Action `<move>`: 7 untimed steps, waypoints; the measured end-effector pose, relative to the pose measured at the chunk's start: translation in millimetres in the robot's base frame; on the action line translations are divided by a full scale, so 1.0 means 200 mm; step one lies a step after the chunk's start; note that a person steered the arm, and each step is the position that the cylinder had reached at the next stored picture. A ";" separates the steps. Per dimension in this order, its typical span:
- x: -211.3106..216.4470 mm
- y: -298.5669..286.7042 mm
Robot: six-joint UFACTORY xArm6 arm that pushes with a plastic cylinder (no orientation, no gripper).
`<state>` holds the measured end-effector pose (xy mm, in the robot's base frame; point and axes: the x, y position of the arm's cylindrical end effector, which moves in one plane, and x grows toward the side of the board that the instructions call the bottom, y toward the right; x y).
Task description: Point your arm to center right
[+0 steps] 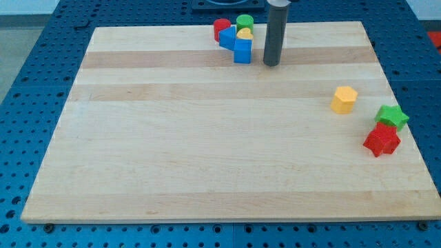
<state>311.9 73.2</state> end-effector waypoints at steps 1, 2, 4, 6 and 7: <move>-0.01 -0.12; 0.01 -0.21; 0.05 -0.32; 0.23 -0.28; 0.31 -0.24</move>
<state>372.9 24.6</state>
